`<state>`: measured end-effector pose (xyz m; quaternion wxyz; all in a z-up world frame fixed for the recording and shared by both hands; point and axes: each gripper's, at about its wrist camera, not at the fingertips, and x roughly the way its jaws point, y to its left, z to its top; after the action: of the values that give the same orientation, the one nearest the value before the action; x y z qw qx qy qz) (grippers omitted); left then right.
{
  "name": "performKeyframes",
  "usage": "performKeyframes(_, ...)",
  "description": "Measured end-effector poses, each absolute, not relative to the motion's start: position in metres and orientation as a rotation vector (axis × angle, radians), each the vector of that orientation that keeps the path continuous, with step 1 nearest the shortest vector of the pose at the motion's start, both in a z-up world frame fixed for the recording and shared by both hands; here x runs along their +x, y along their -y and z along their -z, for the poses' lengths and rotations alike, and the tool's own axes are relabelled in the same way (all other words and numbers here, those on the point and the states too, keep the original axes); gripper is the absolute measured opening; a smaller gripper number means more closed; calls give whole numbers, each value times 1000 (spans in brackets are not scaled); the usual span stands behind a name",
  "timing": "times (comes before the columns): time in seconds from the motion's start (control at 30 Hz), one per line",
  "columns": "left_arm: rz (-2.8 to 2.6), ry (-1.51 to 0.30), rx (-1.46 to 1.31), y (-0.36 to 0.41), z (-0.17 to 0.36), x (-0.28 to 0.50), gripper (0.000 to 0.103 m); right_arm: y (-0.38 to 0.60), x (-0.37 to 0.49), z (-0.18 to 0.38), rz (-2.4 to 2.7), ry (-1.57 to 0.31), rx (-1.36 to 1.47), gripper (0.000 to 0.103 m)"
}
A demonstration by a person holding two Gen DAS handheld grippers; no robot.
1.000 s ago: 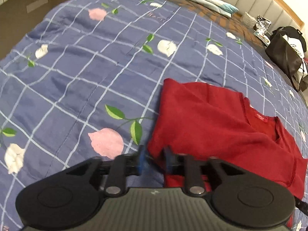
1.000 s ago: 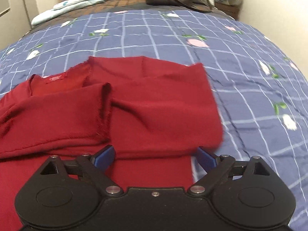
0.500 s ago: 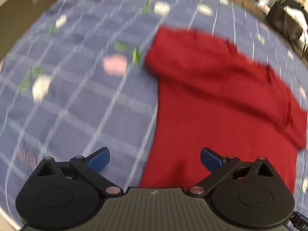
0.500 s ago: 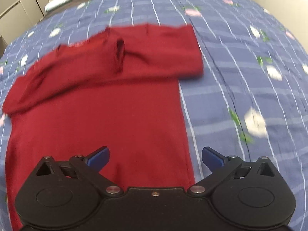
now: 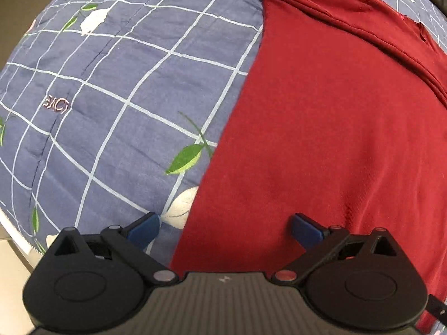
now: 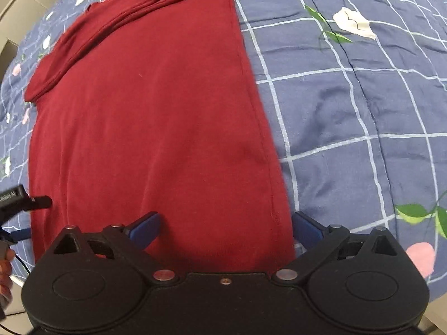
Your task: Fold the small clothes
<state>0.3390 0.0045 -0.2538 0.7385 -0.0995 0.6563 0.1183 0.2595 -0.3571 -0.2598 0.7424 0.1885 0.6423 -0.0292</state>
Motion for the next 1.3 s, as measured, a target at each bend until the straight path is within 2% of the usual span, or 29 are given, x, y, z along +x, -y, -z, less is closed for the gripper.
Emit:
performKeyframes(0.2, -368, -1417, -143, -7, 248, 339, 102, 365, 264, 257, 105, -1368, 438, 91)
performKeyframes(0.3, -330, -1403, -117, -1, 243, 335, 92, 358, 266, 259, 159, -1343, 411, 81)
performKeyframes(0.37, -280, -1384, -84, 9, 237, 333, 77, 351, 263, 258, 177, -1325, 385, 71)
performKeyframes(0.4, -256, -1373, -76, 11, 234, 331, 65, 348, 260, 257, 177, -1315, 374, 67)
performKeyframes(0.43, -228, -1361, -70, 14, 230, 328, 45, 347, 257, 255, 171, -1306, 363, 57)
performKeyframes(0.47, -206, -1356, -75, 21, 230, 327, 35, 345, 254, 253, 162, -1296, 357, 45)
performKeyframes(0.5, -192, -1353, -76, 26, 227, 325, 17, 346, 250, 253, 153, -1288, 354, 40)
performKeyframes(0.53, -184, -1343, -67, 28, 224, 321, 6, 346, 247, 252, 139, -1279, 360, 27)
performKeyframes(0.57, -178, -1331, -58, 30, 221, 317, 6, 348, 243, 250, 124, -1271, 365, 17)
performKeyframes(0.67, -194, -1302, -4, 34, 213, 305, 4, 353, 238, 242, 95, -1235, 356, 9)
performKeyframes(0.9, -130, -1219, -10, 19, 179, 284, 3, 353, 227, 204, 92, -1117, 368, 7)
performKeyframes(1.17, -78, -1173, 6, 14, 176, 282, 4, 354, 224, 198, 51, -1076, 315, 7)
performKeyframes(1.3, -51, -1143, -44, 9, 172, 278, 8, 355, 222, 196, 42, -1071, 311, 8)
